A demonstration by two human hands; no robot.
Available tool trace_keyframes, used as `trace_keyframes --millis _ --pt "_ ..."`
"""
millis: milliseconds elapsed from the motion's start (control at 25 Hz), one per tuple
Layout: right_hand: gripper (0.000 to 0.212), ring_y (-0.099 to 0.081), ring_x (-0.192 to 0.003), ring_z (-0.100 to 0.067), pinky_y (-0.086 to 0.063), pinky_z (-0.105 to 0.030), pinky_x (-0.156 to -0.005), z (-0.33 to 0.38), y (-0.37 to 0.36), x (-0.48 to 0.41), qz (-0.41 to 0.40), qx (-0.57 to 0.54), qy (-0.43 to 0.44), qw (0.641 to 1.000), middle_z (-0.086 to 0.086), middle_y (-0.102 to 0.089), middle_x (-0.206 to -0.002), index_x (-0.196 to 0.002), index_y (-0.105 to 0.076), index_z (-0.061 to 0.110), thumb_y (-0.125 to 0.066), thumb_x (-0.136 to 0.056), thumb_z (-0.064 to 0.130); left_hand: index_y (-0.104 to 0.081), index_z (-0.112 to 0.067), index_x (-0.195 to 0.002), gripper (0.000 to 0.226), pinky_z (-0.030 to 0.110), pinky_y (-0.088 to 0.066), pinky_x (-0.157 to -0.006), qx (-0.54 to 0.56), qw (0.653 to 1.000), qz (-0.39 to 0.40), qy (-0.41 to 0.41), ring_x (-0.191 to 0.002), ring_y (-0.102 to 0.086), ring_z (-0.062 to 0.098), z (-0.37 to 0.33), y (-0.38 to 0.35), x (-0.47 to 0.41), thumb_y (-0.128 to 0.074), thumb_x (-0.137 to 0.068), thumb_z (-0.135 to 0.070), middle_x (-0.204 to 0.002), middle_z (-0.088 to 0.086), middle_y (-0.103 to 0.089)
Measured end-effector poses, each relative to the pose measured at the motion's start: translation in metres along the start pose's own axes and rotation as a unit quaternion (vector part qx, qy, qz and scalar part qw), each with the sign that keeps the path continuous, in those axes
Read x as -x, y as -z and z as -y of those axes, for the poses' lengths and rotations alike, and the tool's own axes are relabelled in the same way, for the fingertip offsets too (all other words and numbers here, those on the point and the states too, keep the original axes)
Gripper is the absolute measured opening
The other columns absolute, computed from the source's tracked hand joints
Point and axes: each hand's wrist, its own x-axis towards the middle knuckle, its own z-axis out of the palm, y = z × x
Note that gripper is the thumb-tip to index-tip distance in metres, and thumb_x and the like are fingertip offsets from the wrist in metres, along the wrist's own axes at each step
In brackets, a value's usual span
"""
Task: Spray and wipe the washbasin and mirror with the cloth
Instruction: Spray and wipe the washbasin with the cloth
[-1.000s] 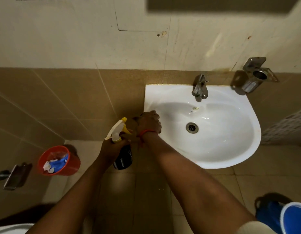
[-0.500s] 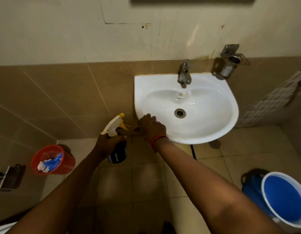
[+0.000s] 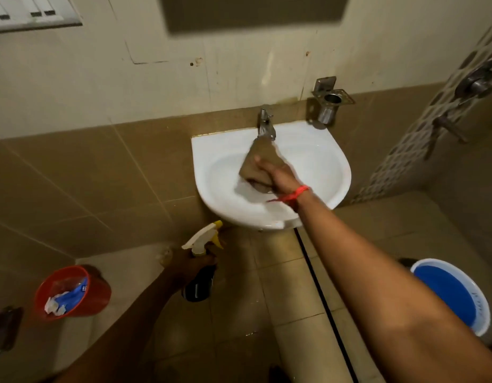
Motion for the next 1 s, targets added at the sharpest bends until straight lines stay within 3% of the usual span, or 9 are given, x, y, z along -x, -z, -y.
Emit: trace_keyframes --millis 80,160,320,440,560,640,800,920,1000 --pt "0.048 -0.066 -0.069 -0.024 -0.050 -0.027 -0.053 0.039 0.054 0.002 -0.039 -0.110 -0.006 0.993 -0.017 -0.070 -0.085 -0.108 -0.063 0.003 -0.072 -0.084 0.043 -0.075 -0.018 -0.097 0.027 0.060 -0.058 -0.090 -0.058 0.997 0.055 -0.003 -0.081 -0.070 0.024 -0.004 -0.020 -0.002 -0.077 -0.071 -0.015 -0.085 0.003 -0.073" --pt "0.048 -0.058 -0.069 -0.028 -0.040 -0.026 -0.048 0.070 0.094 0.004 -0.047 -0.124 0.045 0.990 -0.023 -0.063 -0.086 -0.100 -0.067 0.001 -0.066 -0.087 0.047 -0.074 -0.030 -0.091 0.022 0.053 -0.060 -0.085 -0.106 0.993 0.060 -0.004 -0.076 -0.070 0.021 -0.010 -0.040 -0.005 -0.074 -0.070 -0.023 -0.079 -0.002 -0.074" --pt "0.071 -0.066 -0.077 -0.029 -0.051 -0.034 -0.062 0.077 0.114 0.017 -0.065 -0.060 0.068 0.994 -0.023 -0.064 -0.093 -0.111 -0.061 -0.001 -0.087 -0.063 0.044 -0.071 -0.021 -0.090 0.024 0.049 -0.060 -0.076 -0.134 0.991 0.022 -0.011 -0.072 -0.074 0.030 -0.011 -0.056 -0.014 -0.079 -0.080 -0.042 -0.069 0.003 -0.072" --pt "0.062 -0.066 -0.103 -0.018 -0.055 -0.033 -0.089 0.066 0.086 0.025 -0.005 0.145 0.050 0.988 -0.002 -0.070 -0.112 -0.127 -0.059 0.012 -0.084 -0.075 0.033 -0.068 0.000 -0.096 0.023 0.052 -0.059 -0.078 -0.108 0.993 -0.009 -0.036 -0.072 -0.071 0.027 -0.011 -0.042 -0.010 -0.075 -0.091 -0.022 -0.081 0.023 -0.072" --pt "0.094 -0.041 -0.139 -0.019 -0.037 -0.036 -0.114 0.004 0.040 0.023 0.112 0.499 0.034 0.858 -0.002 -0.036 -0.156 -0.156 -0.023 0.026 -0.076 -0.080 0.043 -0.069 -0.008 -0.099 0.006 0.045 -0.058 -0.081 -0.108 0.992 -0.038 -0.047 -0.079 -0.070 0.025 -0.005 -0.018 -0.001 -0.069 -0.093 -0.007 -0.084 0.015 -0.073" --pt "0.111 -0.026 -0.149 -0.022 -0.027 -0.045 -0.121 -0.048 0.017 0.023 0.178 0.611 0.013 0.771 -0.002 -0.017 -0.164 -0.157 -0.009 0.026 -0.076 -0.073 0.052 -0.070 -0.011 -0.092 0.005 0.048 -0.057 -0.081 -0.095 0.992 -0.070 -0.032 -0.080 -0.071 0.029 0.002 -0.004 0.003 -0.071 -0.092 -0.006 -0.082 0.015 -0.073" --pt "0.083 -0.060 -0.118 -0.028 -0.053 -0.044 -0.095 -0.077 -0.005 0.028 0.138 0.623 0.006 0.770 -0.004 -0.053 -0.133 -0.138 -0.035 0.026 -0.081 -0.070 0.042 -0.067 0.003 -0.090 0.010 0.048 -0.059 -0.078 -0.065 0.992 -0.109 -0.013 -0.082 -0.070 0.039 0.012 0.015 0.004 -0.071 -0.091 -0.006 -0.085 0.029 -0.070" --pt "0.061 -0.058 -0.117 -0.036 -0.050 -0.046 -0.093 -0.066 -0.057 0.017 0.103 0.667 -0.002 0.738 -0.012 -0.051 -0.132 -0.142 -0.036 0.017 -0.065 -0.090 0.032 -0.064 -0.002 -0.086 0.008 0.021 -0.059 -0.062 -0.036 0.990 -0.135 -0.006 -0.067 -0.072 0.012 0.016 0.016 0.006 -0.067 -0.093 0.000 -0.073 0.003 -0.073" --pt "0.045 -0.059 -0.115 -0.038 -0.047 -0.053 -0.090 -0.055 -0.057 -0.018 -0.027 0.724 0.073 0.686 -0.016 -0.054 -0.126 -0.139 -0.044 0.016 -0.047 -0.098 0.037 -0.064 -0.012 -0.084 0.016 0.021 -0.058 -0.062 -0.034 0.990 -0.139 -0.001 -0.063 -0.072 0.005 0.018 0.017 0.010 -0.066 -0.093 0.001 -0.065 -0.003 -0.075"
